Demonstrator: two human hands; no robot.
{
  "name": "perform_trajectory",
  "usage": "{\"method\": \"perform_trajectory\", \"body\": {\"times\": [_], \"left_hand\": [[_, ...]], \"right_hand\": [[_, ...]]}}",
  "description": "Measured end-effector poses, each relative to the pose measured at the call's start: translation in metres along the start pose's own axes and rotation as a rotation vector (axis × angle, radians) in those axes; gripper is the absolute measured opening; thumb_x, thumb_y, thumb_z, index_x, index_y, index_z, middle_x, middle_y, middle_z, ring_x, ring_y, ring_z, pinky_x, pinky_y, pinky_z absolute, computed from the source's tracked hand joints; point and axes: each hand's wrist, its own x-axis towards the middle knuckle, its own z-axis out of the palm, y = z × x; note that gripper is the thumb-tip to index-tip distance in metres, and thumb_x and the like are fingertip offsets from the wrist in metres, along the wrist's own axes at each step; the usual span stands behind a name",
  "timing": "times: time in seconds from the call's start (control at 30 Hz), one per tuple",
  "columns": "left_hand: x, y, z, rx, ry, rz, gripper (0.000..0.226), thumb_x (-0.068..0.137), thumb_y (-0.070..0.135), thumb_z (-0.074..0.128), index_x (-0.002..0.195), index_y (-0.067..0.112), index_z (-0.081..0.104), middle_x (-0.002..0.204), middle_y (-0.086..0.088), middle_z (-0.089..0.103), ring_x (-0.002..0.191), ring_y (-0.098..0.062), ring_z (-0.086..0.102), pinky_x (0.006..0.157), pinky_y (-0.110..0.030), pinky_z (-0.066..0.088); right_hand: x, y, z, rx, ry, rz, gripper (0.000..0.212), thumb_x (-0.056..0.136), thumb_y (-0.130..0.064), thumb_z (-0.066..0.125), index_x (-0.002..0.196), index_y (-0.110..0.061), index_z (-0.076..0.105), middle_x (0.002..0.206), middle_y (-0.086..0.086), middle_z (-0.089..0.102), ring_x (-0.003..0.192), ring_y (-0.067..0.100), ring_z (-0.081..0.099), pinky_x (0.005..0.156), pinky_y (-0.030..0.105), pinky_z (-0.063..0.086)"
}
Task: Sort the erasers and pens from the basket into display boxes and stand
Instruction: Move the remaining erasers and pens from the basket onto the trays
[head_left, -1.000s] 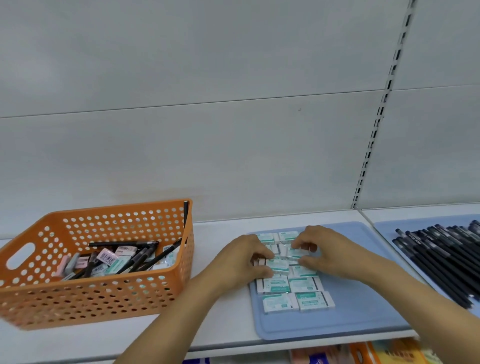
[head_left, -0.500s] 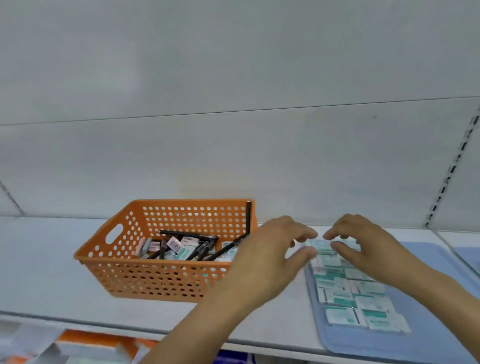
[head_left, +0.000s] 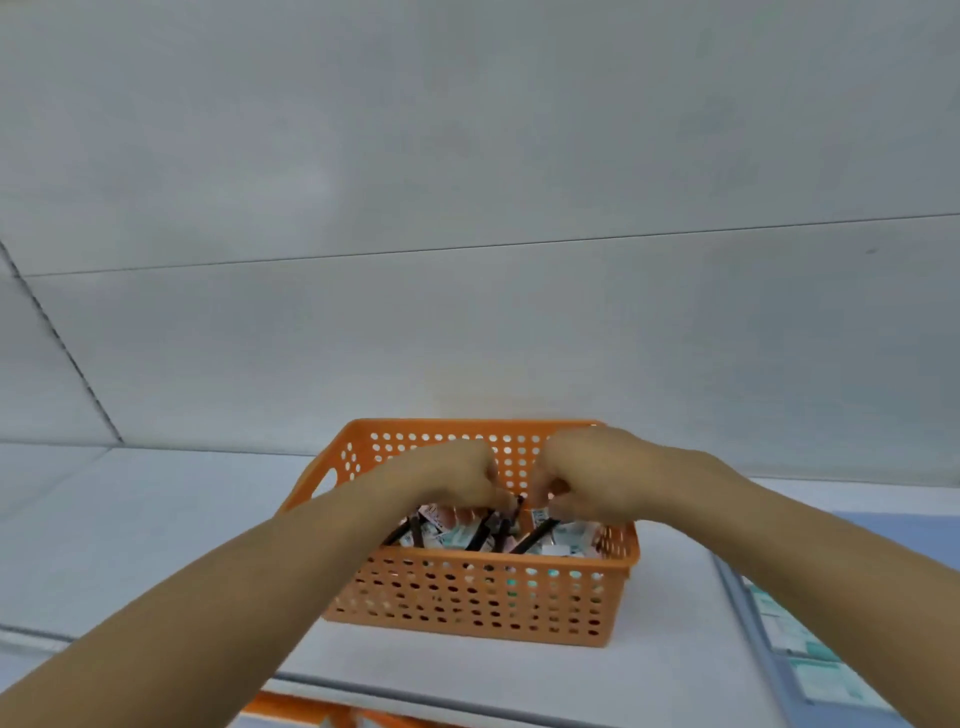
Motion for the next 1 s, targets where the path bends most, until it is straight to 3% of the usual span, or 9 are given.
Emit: {"method": "perform_trajectory", "body": {"times": [0.17, 0.33, 0.47, 0.53, 0.6, 0.67, 0.77, 0.9, 1.0], "left_hand": [[0.014, 0.021, 0.01, 0.296, -0.032, -0.055, 0.036, 0.081, 0.039, 0.074, 0.092, 0.007, 0.063, 0.084, -0.007, 0.065, 0.071, -0.023, 0.067, 0.061, -0.031, 0.057], [0.014, 0.018, 0.014, 0.32, -0.145, -0.132, 0.037, 0.089, 0.035, 0.063, 0.115, 0.008, 0.064, 0.095, -0.007, 0.064, 0.07, -0.018, 0.058, 0.061, -0.027, 0.05], [0.003, 0.005, -0.002, 0.266, -0.075, -0.076, 0.027, 0.098, 0.032, 0.047, 0.099, 0.01, 0.062, 0.083, -0.003, 0.059, 0.074, -0.018, 0.054, 0.071, -0.031, 0.046], [-0.005, -0.011, -0.013, -0.01, 0.033, -0.07, 0.03, 0.1, 0.03, 0.042, 0.094, 0.007, 0.062, 0.08, -0.007, 0.063, 0.073, -0.022, 0.06, 0.067, -0.032, 0.05], [-0.016, -0.029, -0.021, -0.503, 0.134, -0.024, 0.029, 0.101, 0.023, 0.041, 0.089, 0.003, 0.059, 0.074, -0.013, 0.063, 0.065, -0.024, 0.062, 0.061, -0.035, 0.055], [-0.027, -0.039, -0.025, -0.999, 0.165, 0.045, 0.024, 0.102, 0.018, 0.041, 0.084, 0.006, 0.051, 0.066, -0.009, 0.05, 0.05, -0.016, 0.048, 0.047, -0.027, 0.045], [-0.038, -0.039, -0.022, -1.579, 0.131, 0.077, 0.021, 0.102, 0.021, 0.045, 0.087, 0.008, 0.049, 0.063, -0.002, 0.041, 0.04, -0.007, 0.031, 0.032, -0.017, 0.027], [-0.051, -0.03, -0.02, -1.877, 0.074, 0.202, 0.033, 0.086, 0.038, 0.063, 0.082, 0.007, 0.055, 0.06, -0.001, 0.046, 0.033, -0.003, 0.028, 0.027, -0.014, 0.024], [-0.061, -0.038, -0.023, -1.903, 0.334, 0.244, 0.026, 0.094, 0.031, 0.057, 0.083, 0.008, 0.057, 0.054, 0.002, 0.046, 0.035, -0.004, 0.031, 0.028, -0.014, 0.025]], "right_hand": [[0.011, -0.007, 0.014, 0.059, -0.248, 0.037, 0.039, 0.088, -0.018, 0.057, 0.118, -0.041, 0.064, 0.093, -0.011, 0.058, 0.088, 0.016, 0.06, 0.077, 0.035, 0.055], [0.015, -0.013, 0.016, -0.05, -0.286, 0.021, 0.036, 0.087, -0.01, 0.056, 0.113, -0.032, 0.066, 0.099, -0.005, 0.06, 0.086, 0.02, 0.057, 0.07, 0.032, 0.049], [0.018, -0.016, 0.016, -0.093, -0.231, -0.041, 0.019, 0.083, -0.012, 0.061, 0.098, -0.023, 0.065, 0.083, -0.006, 0.055, 0.079, 0.02, 0.055, 0.067, 0.034, 0.049], [0.016, -0.014, 0.013, -0.074, -0.14, -0.051, 0.014, 0.083, -0.018, 0.062, 0.097, -0.021, 0.06, 0.076, -0.007, 0.052, 0.075, 0.019, 0.052, 0.064, 0.032, 0.046], [0.012, -0.011, 0.007, -0.024, 0.023, -0.042, 0.011, 0.086, -0.027, 0.059, 0.09, -0.023, 0.05, 0.072, -0.009, 0.048, 0.071, 0.016, 0.049, 0.063, 0.034, 0.045], [0.009, -0.008, 0.0, 0.085, 0.24, -0.009, 0.013, 0.088, -0.032, 0.058, 0.088, -0.026, 0.048, 0.078, -0.009, 0.055, 0.072, 0.013, 0.052, 0.068, 0.036, 0.049], [0.015, -0.014, -0.004, 0.364, 0.647, 0.001, 0.009, 0.088, -0.022, 0.062, 0.088, -0.026, 0.053, 0.082, -0.008, 0.061, 0.074, 0.008, 0.056, 0.069, 0.033, 0.05], [0.037, -0.037, -0.01, 0.275, 0.944, -0.226, 0.009, 0.082, -0.008, 0.067, 0.086, -0.015, 0.062, 0.078, -0.003, 0.059, 0.072, 0.013, 0.053, 0.06, 0.038, 0.049], [0.052, -0.052, -0.009, 0.144, 0.931, -0.395, 0.023, 0.08, -0.004, 0.063, 0.101, -0.015, 0.064, 0.09, 0.001, 0.063, 0.081, 0.017, 0.055, 0.056, 0.036, 0.05]]}}
